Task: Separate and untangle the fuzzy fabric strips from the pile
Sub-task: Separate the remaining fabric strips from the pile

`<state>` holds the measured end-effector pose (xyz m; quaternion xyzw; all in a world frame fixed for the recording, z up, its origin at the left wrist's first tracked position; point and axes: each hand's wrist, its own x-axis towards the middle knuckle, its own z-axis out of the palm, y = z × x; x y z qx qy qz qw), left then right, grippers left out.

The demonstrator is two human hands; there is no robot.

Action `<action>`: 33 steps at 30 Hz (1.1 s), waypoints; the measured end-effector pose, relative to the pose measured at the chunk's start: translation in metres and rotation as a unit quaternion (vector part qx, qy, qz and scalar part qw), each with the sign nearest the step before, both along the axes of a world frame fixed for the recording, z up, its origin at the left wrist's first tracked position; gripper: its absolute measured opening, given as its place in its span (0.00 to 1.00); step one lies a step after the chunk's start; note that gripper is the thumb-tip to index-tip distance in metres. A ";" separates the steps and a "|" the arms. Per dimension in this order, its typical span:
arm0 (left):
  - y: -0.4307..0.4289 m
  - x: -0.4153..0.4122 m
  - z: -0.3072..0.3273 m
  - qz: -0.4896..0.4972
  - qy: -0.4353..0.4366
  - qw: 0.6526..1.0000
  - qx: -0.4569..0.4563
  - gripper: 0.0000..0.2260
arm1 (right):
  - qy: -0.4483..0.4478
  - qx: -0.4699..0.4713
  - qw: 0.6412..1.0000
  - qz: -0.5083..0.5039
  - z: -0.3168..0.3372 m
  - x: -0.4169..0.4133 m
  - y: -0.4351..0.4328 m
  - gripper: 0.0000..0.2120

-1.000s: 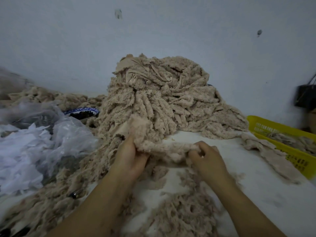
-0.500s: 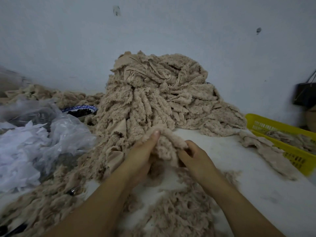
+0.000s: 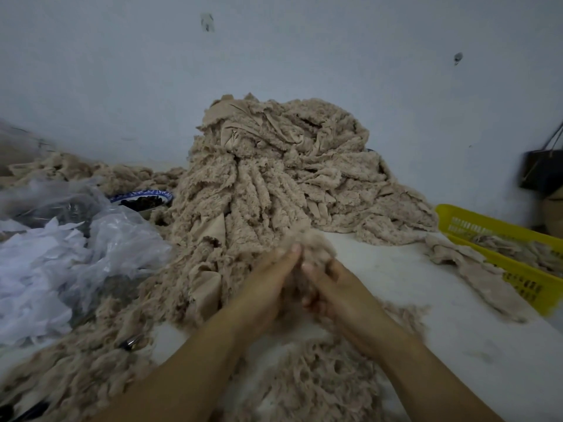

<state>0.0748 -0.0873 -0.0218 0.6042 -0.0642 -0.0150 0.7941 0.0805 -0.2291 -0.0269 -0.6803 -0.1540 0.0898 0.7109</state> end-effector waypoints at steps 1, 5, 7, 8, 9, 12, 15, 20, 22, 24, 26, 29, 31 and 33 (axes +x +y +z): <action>-0.004 -0.003 -0.002 -0.017 -0.003 0.998 0.059 0.21 | 0.009 -0.011 1.000 0.013 -0.002 -0.002 0.002 0.09; -0.005 -0.002 -0.009 0.034 -0.076 0.970 0.230 0.21 | 0.060 -0.049 0.997 -0.020 -0.006 0.001 -0.002 0.12; 0.004 0.002 -0.008 0.103 -0.131 0.944 0.284 0.18 | 0.072 0.067 0.990 -0.101 0.002 0.012 -0.016 0.17; 0.009 0.005 -0.008 0.138 -0.157 0.924 0.319 0.15 | 0.075 0.194 0.967 -0.144 0.008 0.018 -0.028 0.16; 0.015 0.008 -0.009 0.172 -0.180 0.901 0.355 0.12 | 0.076 0.323 0.927 -0.176 0.013 0.024 -0.038 0.12; 0.028 0.014 -0.014 0.265 -0.219 0.820 0.457 0.10 | 0.108 0.345 0.904 -0.230 0.005 0.033 -0.050 0.24; 0.036 0.016 -0.022 0.286 -0.152 0.741 0.588 0.19 | 0.075 0.111 0.966 -0.220 -0.016 0.030 -0.035 0.14; 0.041 0.016 -0.019 0.291 -0.103 0.696 0.648 0.10 | -0.056 -0.111 0.982 -0.146 -0.021 0.020 -0.019 0.09; 0.031 0.013 -0.014 0.288 -0.192 0.713 0.610 0.08 | -0.103 -0.167 0.977 -0.087 -0.022 0.013 -0.011 0.10; 0.016 0.006 -0.011 0.238 -0.286 0.742 0.557 0.08 | -0.134 -0.178 0.974 -0.032 -0.021 0.010 -0.003 0.15; 0.003 -0.001 -0.013 0.178 -0.331 0.762 0.527 0.10 | -0.157 -0.198 0.967 -0.018 -0.021 0.009 -0.001 0.15; 0.003 0.001 -0.015 0.177 -0.329 0.771 0.516 0.13 | -0.166 -0.252 0.952 -0.053 -0.022 0.010 -0.005 0.07; 0.006 0.003 -0.014 0.169 -0.305 0.765 0.541 0.13 | -0.163 -0.266 0.945 -0.097 -0.020 0.012 -0.011 0.08; 0.008 0.005 -0.016 0.160 -0.273 0.746 0.586 0.12 | -0.132 -0.260 0.942 -0.168 -0.015 0.017 -0.017 0.13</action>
